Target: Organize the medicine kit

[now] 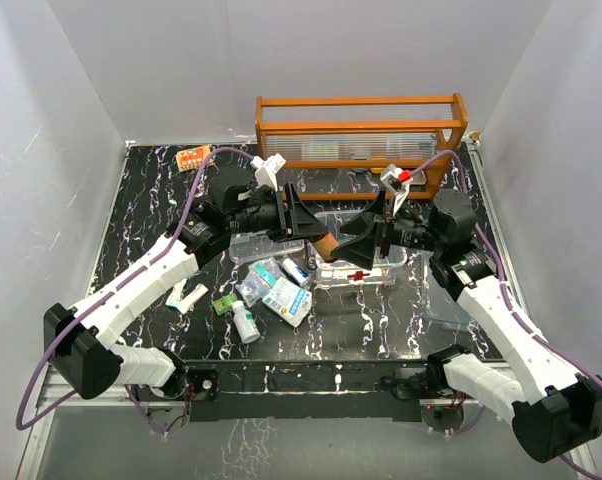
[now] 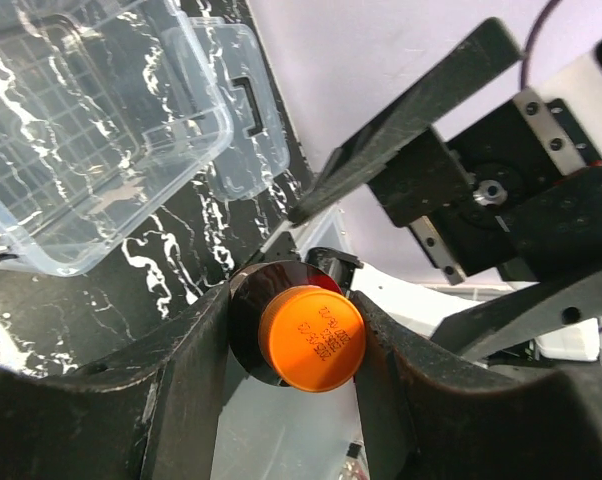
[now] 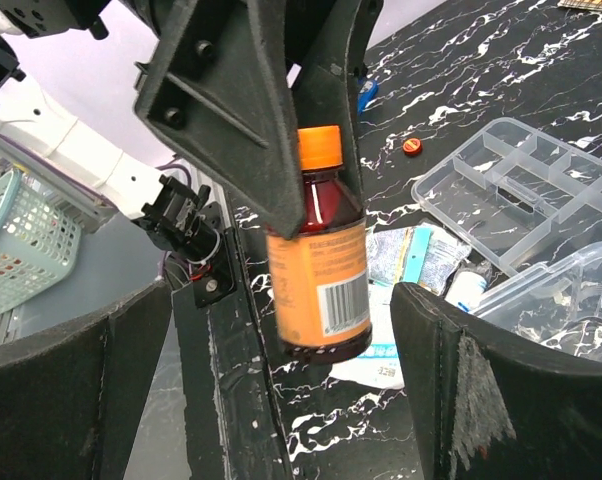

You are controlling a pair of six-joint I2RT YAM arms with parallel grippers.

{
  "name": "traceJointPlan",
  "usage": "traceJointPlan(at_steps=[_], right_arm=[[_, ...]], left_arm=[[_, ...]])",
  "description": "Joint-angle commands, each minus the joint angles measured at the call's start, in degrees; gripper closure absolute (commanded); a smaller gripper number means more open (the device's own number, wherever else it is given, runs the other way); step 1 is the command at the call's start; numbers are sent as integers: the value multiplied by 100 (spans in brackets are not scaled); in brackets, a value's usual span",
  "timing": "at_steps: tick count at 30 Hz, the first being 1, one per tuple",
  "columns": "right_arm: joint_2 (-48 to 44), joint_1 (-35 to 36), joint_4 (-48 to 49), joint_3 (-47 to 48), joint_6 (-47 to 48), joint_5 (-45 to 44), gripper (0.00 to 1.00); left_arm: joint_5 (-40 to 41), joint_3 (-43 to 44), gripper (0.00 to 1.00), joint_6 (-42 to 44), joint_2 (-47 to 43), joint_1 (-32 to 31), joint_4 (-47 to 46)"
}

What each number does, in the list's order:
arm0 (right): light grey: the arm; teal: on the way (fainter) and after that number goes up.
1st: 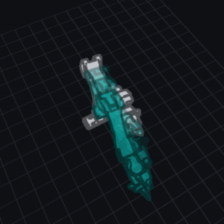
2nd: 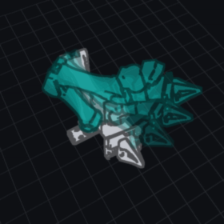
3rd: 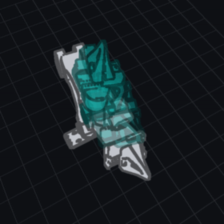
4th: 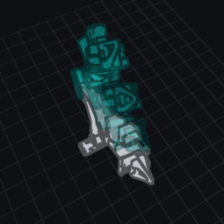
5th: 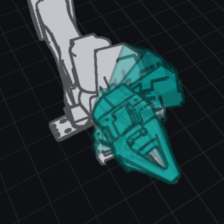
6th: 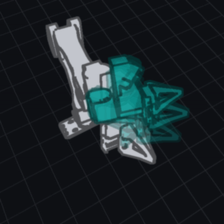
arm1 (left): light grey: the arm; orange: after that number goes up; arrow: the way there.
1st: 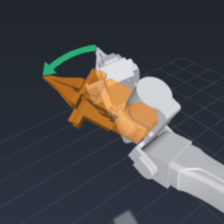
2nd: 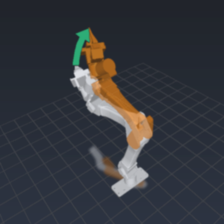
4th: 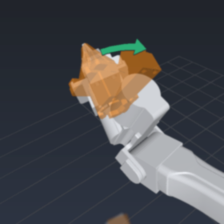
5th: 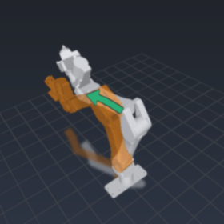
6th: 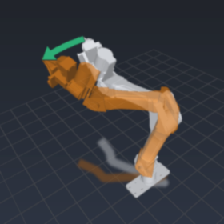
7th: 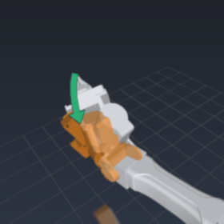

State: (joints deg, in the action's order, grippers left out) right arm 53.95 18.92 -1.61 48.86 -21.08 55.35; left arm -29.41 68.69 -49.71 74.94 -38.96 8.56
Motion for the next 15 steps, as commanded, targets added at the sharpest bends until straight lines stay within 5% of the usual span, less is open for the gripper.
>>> traceJointPlan(at_steps=[1, 8, 15], right_arm=[[52, 318, 512, -60, 61, -472, 11], [346, 637, 322, 49, 248, -913, 19], [465, 744, 297, 36, 225, -1099, 41]], left_arm=[[-574, 44, 62, -493, -105, 79, -532], [-710, -69, 62, -630, -75, 97, -600], [-791, -128, 62, -679, -52, 116, -608]])
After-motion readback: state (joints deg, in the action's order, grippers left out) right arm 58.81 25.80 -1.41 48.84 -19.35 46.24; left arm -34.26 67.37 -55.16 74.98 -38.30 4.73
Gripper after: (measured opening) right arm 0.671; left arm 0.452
